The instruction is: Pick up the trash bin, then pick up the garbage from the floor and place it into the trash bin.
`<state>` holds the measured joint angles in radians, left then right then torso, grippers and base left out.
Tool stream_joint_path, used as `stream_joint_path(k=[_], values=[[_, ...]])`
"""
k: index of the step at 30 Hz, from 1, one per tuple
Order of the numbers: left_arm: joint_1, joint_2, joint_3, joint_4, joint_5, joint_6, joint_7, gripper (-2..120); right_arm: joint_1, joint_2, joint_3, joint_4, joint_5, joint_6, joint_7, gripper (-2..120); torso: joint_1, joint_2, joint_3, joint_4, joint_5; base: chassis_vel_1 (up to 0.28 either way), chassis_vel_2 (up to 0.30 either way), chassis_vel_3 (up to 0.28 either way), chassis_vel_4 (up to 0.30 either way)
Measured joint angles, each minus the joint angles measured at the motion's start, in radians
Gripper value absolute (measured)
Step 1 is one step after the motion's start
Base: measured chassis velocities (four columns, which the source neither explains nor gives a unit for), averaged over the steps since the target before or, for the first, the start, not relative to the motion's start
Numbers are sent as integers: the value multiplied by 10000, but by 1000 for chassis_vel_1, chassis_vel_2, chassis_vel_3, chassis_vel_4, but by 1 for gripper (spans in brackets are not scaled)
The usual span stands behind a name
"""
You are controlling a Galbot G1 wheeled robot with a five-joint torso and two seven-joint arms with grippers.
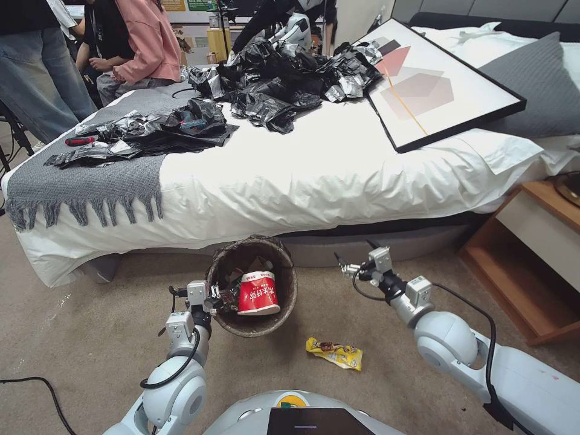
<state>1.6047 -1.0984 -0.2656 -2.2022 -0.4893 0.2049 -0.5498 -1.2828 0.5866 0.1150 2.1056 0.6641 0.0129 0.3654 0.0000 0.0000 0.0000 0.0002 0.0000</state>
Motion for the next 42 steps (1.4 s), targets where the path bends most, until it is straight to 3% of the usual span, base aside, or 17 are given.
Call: stream_joint_path(k=[3,5,11,21,42], values=[[-7,3,2,3,-3,0,0,0,56,-201,-120,-76,89,121,-193,100,0,0,0,0,-1,0,0,0,0],[-17,24,3,12,-17,-1,4,0,243,-749,-690,-397,261,507,-821,100,0,0,0,-1,1,0,0,0,0],[-22,28,0,36,-23,-3,7,0,363,-995,-1216,-910,273,854,-1418,100,0,0,0,-1,2,0,0,0,0],[-91,-118,102,175,14,-18,38,0,260,-1195,-1997,-2330,-70,1636,-3683,100,0,0,0,-2,0,0,0,0,0],[-140,-210,167,291,127,-55,85,0,497,-686,-3527,-3501,-956,1624,-4628,100,0,0,0,-2,-2,0,0,0,0]])
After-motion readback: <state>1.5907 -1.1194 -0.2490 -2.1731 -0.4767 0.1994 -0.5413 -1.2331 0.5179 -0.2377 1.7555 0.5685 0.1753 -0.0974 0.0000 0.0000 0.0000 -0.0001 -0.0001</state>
